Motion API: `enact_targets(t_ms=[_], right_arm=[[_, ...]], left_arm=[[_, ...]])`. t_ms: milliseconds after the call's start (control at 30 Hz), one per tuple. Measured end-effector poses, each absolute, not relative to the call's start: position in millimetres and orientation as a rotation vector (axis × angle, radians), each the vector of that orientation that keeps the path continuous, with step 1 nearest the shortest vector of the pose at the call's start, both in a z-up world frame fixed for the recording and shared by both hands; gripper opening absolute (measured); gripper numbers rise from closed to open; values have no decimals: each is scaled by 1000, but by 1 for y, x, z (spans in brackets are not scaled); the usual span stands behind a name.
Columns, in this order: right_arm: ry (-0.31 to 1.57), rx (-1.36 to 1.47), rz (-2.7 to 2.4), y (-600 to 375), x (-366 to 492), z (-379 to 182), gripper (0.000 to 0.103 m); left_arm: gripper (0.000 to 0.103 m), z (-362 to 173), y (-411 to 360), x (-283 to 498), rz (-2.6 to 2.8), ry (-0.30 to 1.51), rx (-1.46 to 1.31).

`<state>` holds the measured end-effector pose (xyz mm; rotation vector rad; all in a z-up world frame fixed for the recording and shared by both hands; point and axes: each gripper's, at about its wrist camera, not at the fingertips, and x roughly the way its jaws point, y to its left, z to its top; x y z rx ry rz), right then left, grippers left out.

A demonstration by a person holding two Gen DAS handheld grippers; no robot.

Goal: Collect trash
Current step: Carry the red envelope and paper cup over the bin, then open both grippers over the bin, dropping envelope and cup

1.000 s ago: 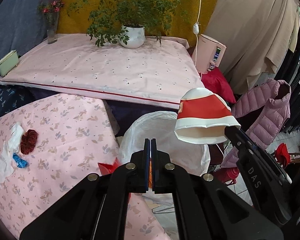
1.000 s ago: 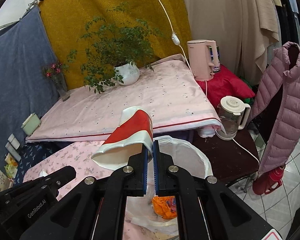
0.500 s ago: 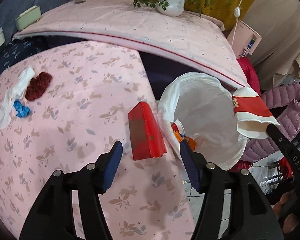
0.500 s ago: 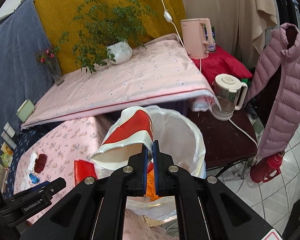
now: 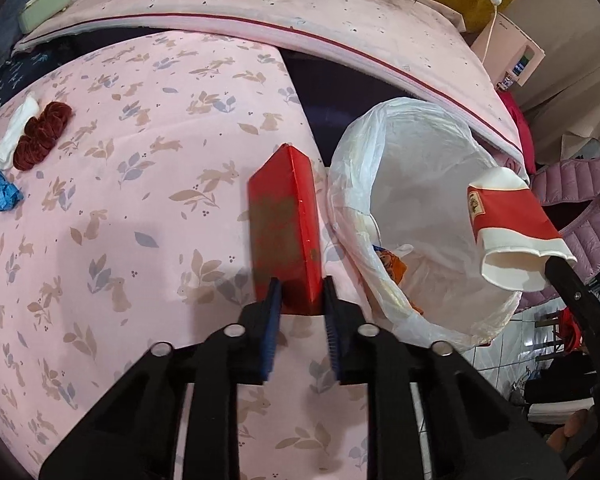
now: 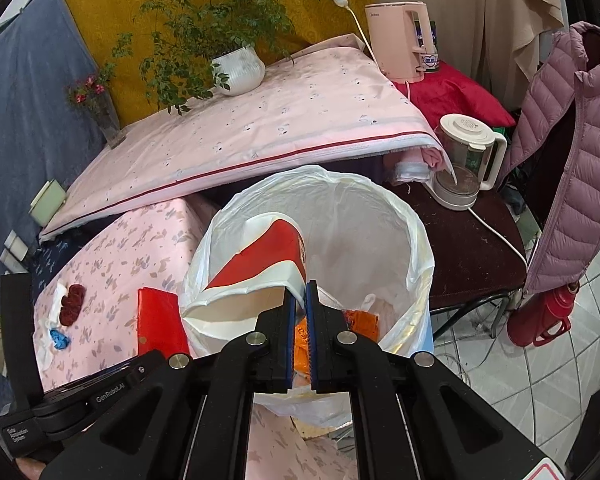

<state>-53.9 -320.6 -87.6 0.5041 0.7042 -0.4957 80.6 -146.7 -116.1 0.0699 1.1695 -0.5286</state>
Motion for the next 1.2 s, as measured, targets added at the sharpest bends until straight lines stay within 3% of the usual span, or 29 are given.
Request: enact_targets(t_ms=[67, 433, 533, 600, 633, 1133, 1200], right_arm=[[703, 507, -495, -321, -53, -88, 5], [665, 521, -529, -336, -55, -77, 5], [659, 519, -547, -343, -57, -74, 5], [655, 519, -557, -347, -60, -71, 5], [652, 518, -561, -349, -61, -70, 5], [663, 489, -533, -338, -43, -68, 5], [670, 485, -538, -335, -39, -67, 11]], left_arm=[[6, -110, -147, 79, -547, 1165, 77], [6, -59, -180, 67, -687, 1062, 66], [17, -55, -200, 63, -741, 1046, 81], [39, -52, -208, 60, -732, 1030, 85], [42, -51, -209, 60, -731, 1026, 83], [43, -48, -180, 70, -614, 988, 94], [43, -46, -175, 71, -595, 976, 96]])
